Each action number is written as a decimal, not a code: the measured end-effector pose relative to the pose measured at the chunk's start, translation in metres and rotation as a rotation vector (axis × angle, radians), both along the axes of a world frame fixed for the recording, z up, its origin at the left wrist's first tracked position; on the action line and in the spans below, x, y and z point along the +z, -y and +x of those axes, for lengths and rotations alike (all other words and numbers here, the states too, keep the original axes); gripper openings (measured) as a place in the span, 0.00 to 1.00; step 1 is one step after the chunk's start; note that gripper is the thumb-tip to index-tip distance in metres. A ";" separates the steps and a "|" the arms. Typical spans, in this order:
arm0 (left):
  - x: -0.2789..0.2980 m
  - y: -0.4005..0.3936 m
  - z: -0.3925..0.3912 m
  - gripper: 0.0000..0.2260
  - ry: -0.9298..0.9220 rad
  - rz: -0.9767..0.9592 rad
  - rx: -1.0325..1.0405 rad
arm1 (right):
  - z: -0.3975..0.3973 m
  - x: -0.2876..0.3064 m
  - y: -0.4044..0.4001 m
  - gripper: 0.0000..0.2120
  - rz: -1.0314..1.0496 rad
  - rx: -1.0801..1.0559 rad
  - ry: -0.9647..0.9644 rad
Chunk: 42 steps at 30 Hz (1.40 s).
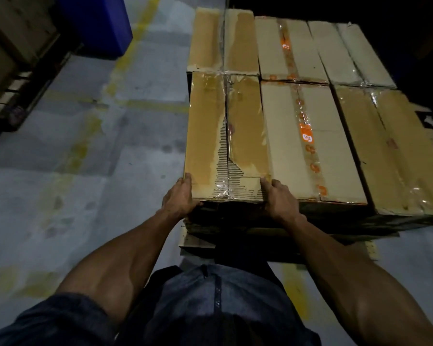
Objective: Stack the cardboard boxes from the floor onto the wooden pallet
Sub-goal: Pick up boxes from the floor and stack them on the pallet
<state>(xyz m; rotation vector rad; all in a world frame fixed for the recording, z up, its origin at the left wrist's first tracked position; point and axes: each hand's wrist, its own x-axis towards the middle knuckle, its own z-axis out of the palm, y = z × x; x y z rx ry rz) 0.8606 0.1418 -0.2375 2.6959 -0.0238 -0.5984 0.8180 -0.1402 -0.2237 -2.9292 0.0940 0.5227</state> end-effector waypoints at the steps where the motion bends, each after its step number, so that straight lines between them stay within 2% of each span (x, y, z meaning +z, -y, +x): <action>1: 0.001 -0.001 0.000 0.46 -0.003 0.015 -0.009 | -0.001 0.001 -0.002 0.39 -0.006 -0.001 -0.001; 7: 0.012 -0.004 0.007 0.52 0.040 0.142 -0.181 | 0.001 -0.001 -0.011 0.41 -0.053 -0.007 -0.016; 15: 0.018 -0.002 0.014 0.51 0.020 0.200 -0.252 | 0.004 -0.007 -0.020 0.42 -0.107 0.014 -0.070; 23: 0.035 0.007 0.020 0.50 -0.151 0.248 -0.237 | 0.010 0.008 -0.022 0.46 0.081 -0.097 -0.228; 25: 0.040 0.009 0.023 0.44 -0.184 0.214 -0.206 | 0.007 0.015 -0.019 0.41 0.221 -0.202 -0.226; 27: 0.045 0.012 0.022 0.32 -0.190 0.150 -0.184 | -0.003 0.027 -0.016 0.29 0.389 -0.344 -0.178; 29: 0.053 0.017 0.014 0.25 -0.200 0.117 -0.180 | -0.016 0.041 -0.012 0.19 0.521 -0.538 -0.109; 30: 0.058 0.021 0.007 0.23 -0.201 0.094 -0.182 | -0.023 0.048 -0.009 0.18 0.569 -0.643 -0.089; 34: 0.069 0.046 -0.014 0.19 -0.162 -0.071 -0.167 | -0.048 0.065 0.001 0.19 0.721 -0.960 -0.009; 38: 0.067 0.078 -0.027 0.21 -0.125 -0.244 -0.143 | -0.068 0.063 0.015 0.21 0.933 -1.280 0.076; 42: 0.070 0.116 -0.041 0.25 -0.073 -0.213 -0.192 | -0.079 0.064 0.045 0.21 1.206 -1.527 0.065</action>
